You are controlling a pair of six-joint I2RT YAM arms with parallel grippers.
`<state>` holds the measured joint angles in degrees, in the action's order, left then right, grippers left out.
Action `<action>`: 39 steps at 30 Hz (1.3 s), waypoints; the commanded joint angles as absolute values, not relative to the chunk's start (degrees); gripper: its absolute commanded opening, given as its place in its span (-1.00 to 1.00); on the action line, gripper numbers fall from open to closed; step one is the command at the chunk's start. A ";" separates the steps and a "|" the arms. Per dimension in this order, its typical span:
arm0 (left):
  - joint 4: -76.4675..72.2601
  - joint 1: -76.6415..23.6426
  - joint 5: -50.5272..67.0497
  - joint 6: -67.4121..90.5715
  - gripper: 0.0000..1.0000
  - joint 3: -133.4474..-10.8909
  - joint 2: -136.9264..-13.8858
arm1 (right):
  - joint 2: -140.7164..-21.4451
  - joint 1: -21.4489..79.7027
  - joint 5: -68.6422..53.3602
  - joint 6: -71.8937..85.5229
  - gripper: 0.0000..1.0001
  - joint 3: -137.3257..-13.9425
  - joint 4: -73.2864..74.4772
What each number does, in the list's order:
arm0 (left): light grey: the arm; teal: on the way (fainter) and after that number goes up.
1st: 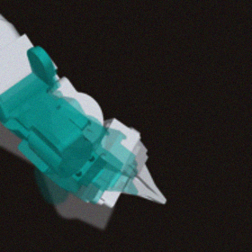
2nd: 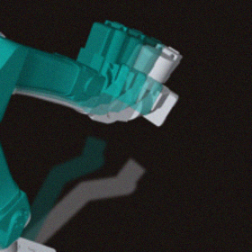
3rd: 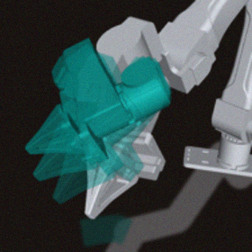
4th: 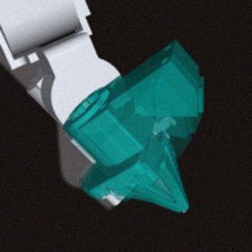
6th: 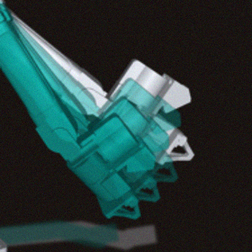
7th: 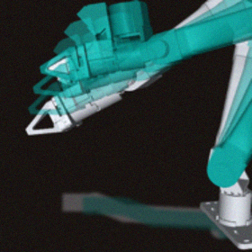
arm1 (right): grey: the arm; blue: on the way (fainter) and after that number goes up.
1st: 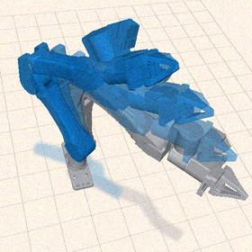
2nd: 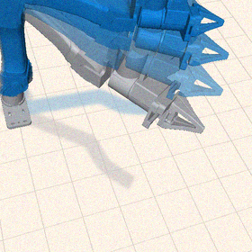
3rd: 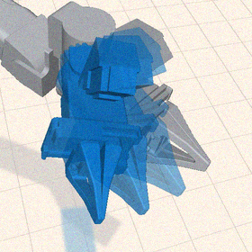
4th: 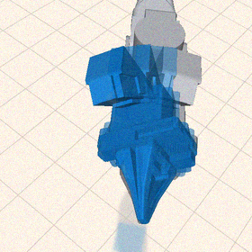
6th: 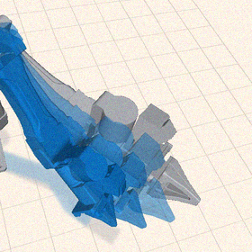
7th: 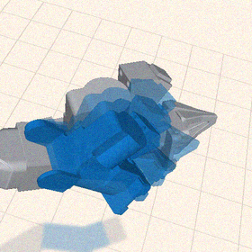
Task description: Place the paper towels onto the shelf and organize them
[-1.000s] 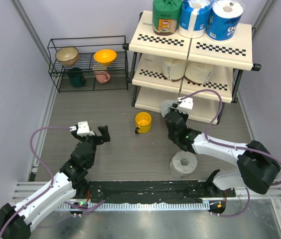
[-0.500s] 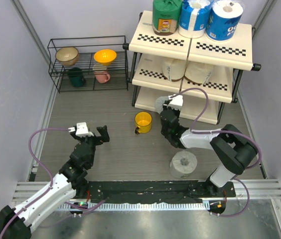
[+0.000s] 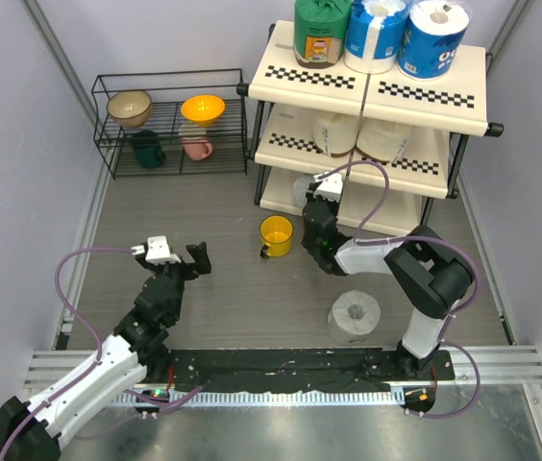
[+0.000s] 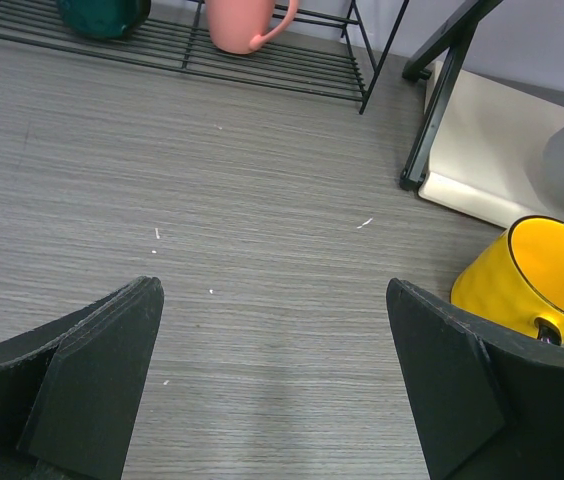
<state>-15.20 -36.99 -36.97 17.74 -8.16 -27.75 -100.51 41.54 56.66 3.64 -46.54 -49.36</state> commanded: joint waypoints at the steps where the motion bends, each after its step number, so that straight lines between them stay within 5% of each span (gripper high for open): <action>1: -17.67 -36.65 -37.44 18.02 0.99 -8.26 -27.77 | -101.77 40.96 58.10 2.46 -0.60 -50.45 -54.85; 21: -17.84 -36.65 -36.83 17.75 0.99 -8.44 -28.30 | -102.04 40.52 58.27 2.90 0.28 -51.42 -51.42; 39: -17.84 -36.65 -36.83 17.75 0.99 -8.35 -28.13 | -88.69 40.69 55.72 5.09 0.32 -44.39 -49.05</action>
<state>-15.22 -36.99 -36.84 17.74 -8.16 -28.29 -93.80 40.69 55.94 3.33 -45.82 -47.94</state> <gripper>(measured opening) 0.996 0.657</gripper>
